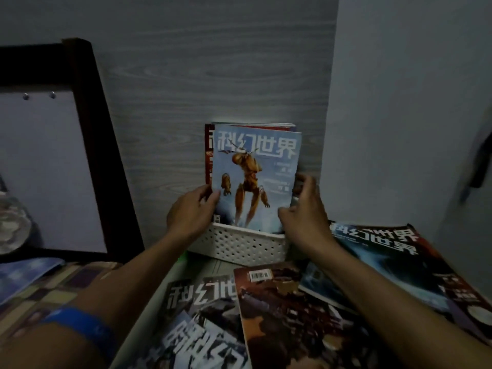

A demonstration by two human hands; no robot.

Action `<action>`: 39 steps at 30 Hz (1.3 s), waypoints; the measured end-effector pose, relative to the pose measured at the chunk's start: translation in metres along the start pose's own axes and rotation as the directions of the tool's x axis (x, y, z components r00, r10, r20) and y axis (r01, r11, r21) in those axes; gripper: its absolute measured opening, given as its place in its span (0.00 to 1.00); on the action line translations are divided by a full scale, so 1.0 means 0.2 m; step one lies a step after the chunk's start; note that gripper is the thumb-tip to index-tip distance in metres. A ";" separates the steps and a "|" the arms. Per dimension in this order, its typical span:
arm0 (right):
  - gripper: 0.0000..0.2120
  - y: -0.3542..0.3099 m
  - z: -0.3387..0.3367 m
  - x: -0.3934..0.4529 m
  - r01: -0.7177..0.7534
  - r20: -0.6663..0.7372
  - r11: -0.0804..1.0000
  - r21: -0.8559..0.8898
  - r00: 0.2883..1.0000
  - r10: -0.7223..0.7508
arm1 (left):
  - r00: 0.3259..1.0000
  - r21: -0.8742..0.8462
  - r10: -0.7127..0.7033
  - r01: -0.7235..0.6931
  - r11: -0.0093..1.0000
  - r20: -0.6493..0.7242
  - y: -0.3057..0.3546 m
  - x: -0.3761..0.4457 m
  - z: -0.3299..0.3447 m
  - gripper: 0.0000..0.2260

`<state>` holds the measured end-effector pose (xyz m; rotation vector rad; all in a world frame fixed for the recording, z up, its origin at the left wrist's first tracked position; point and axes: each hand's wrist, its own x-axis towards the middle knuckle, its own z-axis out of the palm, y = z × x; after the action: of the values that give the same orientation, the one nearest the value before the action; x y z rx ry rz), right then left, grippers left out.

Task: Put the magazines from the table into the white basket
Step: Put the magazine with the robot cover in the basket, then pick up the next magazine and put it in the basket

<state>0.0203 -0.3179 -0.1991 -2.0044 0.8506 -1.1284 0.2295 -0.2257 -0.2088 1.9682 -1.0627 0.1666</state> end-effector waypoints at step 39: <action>0.23 -0.22 -0.79 -1.11 0.074 -0.078 0.894 -0.441 0.990 -0.120 | 0.879 -0.720 -0.006 0.394 0.571 0.476 0.57 -1.19 -0.38 0.20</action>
<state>-0.2023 -0.1550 -0.1989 -2.3922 1.1515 -1.1836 0.0176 -0.0523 -0.2034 1.2499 -0.9078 -0.8097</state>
